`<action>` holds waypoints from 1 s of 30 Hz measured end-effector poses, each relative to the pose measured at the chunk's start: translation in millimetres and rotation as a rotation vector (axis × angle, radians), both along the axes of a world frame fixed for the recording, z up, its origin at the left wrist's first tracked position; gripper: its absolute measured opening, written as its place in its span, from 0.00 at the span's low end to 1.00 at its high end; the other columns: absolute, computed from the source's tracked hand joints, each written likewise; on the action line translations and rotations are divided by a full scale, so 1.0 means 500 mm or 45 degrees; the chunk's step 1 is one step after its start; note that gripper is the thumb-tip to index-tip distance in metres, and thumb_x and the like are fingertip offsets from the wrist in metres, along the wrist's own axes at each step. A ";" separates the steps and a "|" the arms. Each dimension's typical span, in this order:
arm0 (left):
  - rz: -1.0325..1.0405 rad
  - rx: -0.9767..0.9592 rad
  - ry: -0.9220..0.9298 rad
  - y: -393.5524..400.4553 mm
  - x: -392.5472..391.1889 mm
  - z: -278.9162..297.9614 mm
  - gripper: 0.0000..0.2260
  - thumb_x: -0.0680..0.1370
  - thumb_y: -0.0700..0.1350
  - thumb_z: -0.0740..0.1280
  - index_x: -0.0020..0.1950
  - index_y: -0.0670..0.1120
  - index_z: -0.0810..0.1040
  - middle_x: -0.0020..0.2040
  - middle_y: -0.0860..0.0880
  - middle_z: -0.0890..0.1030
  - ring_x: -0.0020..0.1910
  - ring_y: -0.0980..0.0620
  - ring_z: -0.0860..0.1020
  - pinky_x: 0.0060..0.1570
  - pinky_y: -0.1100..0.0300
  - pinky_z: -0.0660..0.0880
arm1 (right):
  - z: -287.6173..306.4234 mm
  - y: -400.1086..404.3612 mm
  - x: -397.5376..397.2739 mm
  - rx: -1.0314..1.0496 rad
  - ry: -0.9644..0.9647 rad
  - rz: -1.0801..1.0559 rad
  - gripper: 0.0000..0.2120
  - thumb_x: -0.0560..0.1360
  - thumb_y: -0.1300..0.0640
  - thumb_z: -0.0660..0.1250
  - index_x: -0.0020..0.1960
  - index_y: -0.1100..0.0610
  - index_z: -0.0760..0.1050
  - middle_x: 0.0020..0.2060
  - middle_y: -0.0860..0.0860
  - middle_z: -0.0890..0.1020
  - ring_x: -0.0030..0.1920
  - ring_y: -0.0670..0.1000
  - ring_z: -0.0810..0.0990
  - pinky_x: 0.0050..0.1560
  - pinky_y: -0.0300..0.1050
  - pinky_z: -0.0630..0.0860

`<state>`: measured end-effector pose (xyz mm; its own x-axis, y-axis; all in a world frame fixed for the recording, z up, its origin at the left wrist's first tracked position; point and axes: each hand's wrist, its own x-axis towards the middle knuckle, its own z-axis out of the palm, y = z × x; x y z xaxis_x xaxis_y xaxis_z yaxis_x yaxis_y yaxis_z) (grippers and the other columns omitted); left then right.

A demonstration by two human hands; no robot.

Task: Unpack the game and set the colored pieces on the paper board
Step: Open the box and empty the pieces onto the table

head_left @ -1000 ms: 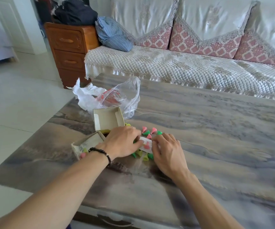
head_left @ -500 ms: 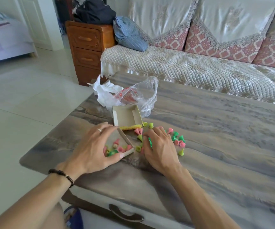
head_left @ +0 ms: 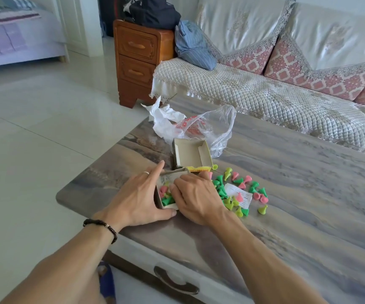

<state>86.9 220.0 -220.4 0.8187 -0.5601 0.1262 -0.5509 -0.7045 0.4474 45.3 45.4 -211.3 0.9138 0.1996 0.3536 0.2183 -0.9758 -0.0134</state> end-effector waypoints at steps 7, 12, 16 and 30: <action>-0.026 -0.026 -0.049 0.002 -0.001 -0.007 0.55 0.59 0.72 0.65 0.78 0.54 0.42 0.64 0.52 0.75 0.61 0.50 0.72 0.62 0.57 0.68 | 0.007 0.020 0.022 -0.051 0.108 -0.035 0.26 0.77 0.46 0.41 0.27 0.56 0.63 0.24 0.52 0.73 0.27 0.57 0.68 0.47 0.51 0.66; -0.050 -0.026 -0.078 -0.004 -0.015 0.009 0.54 0.62 0.70 0.68 0.79 0.50 0.45 0.61 0.50 0.76 0.60 0.50 0.72 0.61 0.61 0.64 | -0.002 0.026 0.021 0.178 -0.088 -0.244 0.24 0.79 0.47 0.46 0.27 0.55 0.62 0.22 0.50 0.74 0.25 0.58 0.73 0.47 0.50 0.67; -0.077 -0.027 -0.073 -0.010 -0.027 0.026 0.53 0.65 0.65 0.72 0.79 0.48 0.47 0.51 0.53 0.73 0.57 0.51 0.72 0.54 0.65 0.60 | 0.027 -0.005 0.029 0.386 -0.357 -0.342 0.24 0.77 0.54 0.54 0.25 0.54 0.50 0.16 0.50 0.58 0.18 0.56 0.60 0.35 0.45 0.64; -0.322 -0.050 -0.439 -0.017 -0.015 0.035 0.36 0.68 0.68 0.66 0.68 0.47 0.72 0.68 0.51 0.70 0.70 0.52 0.65 0.69 0.51 0.64 | 0.013 -0.092 -0.008 0.182 -0.233 -0.342 0.13 0.76 0.53 0.57 0.35 0.56 0.69 0.32 0.49 0.74 0.36 0.54 0.71 0.39 0.50 0.68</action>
<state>79.3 211.5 -203.1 0.5627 -0.7269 0.3936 -0.8259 -0.5143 0.2310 41.4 -0.5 -204.8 0.8461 -0.1025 0.5231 -0.0346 -0.9898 -0.1380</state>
